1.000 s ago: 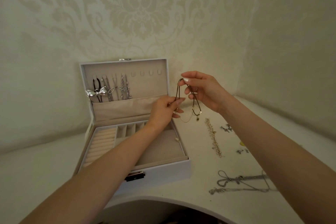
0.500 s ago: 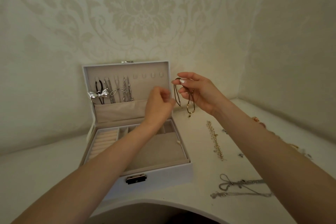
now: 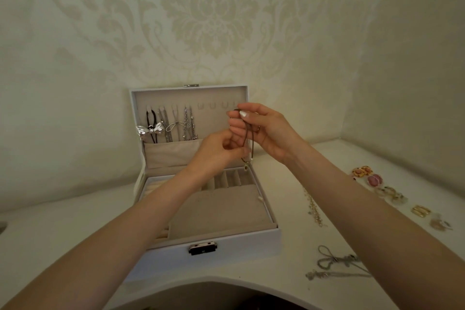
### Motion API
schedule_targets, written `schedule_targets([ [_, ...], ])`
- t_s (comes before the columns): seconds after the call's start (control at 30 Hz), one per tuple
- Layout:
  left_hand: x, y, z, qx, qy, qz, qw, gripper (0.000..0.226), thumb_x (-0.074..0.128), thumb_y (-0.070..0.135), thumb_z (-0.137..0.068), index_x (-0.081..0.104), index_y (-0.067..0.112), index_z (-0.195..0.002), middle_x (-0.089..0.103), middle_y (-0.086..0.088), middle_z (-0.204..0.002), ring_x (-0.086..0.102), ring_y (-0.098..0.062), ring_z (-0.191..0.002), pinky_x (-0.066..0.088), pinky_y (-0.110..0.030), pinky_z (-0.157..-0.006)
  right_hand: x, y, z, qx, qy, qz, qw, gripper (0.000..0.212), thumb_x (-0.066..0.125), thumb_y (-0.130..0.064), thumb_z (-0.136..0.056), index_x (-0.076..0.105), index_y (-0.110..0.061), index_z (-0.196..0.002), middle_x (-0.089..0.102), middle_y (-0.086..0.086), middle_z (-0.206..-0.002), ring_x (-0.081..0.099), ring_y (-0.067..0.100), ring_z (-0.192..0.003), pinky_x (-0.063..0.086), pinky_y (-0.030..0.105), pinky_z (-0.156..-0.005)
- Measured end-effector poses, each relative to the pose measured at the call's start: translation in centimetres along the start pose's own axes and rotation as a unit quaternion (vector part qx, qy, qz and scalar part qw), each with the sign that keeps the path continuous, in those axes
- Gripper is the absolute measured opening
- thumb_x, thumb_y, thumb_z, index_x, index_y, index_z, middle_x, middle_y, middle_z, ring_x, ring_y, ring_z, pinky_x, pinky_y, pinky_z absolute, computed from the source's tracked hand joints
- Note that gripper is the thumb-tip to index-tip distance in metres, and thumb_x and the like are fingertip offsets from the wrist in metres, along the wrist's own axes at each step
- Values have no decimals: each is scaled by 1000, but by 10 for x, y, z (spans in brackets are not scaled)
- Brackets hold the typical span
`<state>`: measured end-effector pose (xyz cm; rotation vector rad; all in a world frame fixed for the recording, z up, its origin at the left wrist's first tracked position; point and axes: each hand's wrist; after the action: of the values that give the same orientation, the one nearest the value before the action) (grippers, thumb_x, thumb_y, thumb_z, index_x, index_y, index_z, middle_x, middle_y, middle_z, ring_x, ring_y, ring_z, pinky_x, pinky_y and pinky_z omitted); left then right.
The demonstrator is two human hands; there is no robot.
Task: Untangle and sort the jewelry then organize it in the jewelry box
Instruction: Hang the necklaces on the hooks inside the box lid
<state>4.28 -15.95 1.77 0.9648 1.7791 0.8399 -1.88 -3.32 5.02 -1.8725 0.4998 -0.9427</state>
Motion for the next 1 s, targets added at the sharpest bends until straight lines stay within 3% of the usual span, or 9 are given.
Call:
schedule_targets([
  [0.1,-8,-2,3,1,0,40,999,15,66,0,-83,58,12,-76,67,-9,-73,64,-18,-71,51,-30,-77,2,4,0,1,-2,-4,1000,17,50,7,-91,59,0,-104,71,14,-93,72,20,-79,57,26,-66],
  [0.17,-12,-1,7,7,-11,60,998,10,61,0,-87,59,7,-79,68,-9,-72,65,-11,-65,52,-20,-72,4,6,-1,2,-4,-5,1000,19,50,6,-91,59,1,-108,71,15,-96,71,21,-82,57,27,-69],
  [0.27,-16,-3,10,9,-21,69,997,8,58,2,-89,62,-3,-86,68,-4,-71,65,-4,-63,50,-13,-67,7,9,-3,7,-5,-13,1000,21,50,6,-91,58,1,-110,71,15,-98,71,22,-84,58,28,-71],
  [0.37,-19,-7,13,9,-18,49,999,9,60,3,-88,65,3,-81,69,7,-70,64,-1,-69,49,-12,-70,11,9,-4,5,-7,-19,1000,21,50,8,-91,58,1,-109,72,13,-94,72,22,-83,57,27,-69],
  [0.47,-20,-11,15,5,-17,24,1000,14,65,4,-84,64,13,-73,68,-2,-75,61,-12,-78,47,-21,-77,15,8,-5,-1,-11,-20,1000,22,49,9,-91,56,1,-109,73,12,-91,72,22,-82,57,27,-69],
  [0.57,-23,-13,17,-7,-31,13,999,10,68,4,-82,65,10,-75,64,-11,-80,56,-18,-80,45,-26,-79,17,8,-5,-3,-12,-23,1000,22,49,10,-90,56,2,-109,73,12,-91,72,22,-81,57,26,-68],
  [0.7,-24,-12,16,-29,-40,8,999,4,69,8,-82,67,8,-79,63,-4,-78,56,-14,-78,45,-18,-73,17,10,-6,4,-9,-30,1000,20,49,9,-91,57,1,-108,73,12,-90,72,21,-80,58,26,-69],
  [0.8,-26,-9,15,-42,-41,15,998,14,70,12,-82,67,-1,-89,62,-8,-81,53,-12,-76,42,-17,-70,16,11,-6,9,-11,-19,1000,20,50,8,-91,58,1,-107,73,13,-91,72,20,-81,58,27,-70],
  [1.0,-31,-2,11,-66,-57,71,994,5,68,16,-83,65,20,-81,67,5,-81,60,-8,-83,43,-26,-82,10,16,-2,13,-10,46,999,20,52,1,-92,60,-4,-109,71,12,-102,71,19,-85,57,27,-76],
])
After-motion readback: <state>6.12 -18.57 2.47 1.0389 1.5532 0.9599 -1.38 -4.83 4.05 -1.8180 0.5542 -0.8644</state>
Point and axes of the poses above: each hand's wrist, its own z-axis away from the middle knuckle, its own x-axis out of the palm, y = z × x
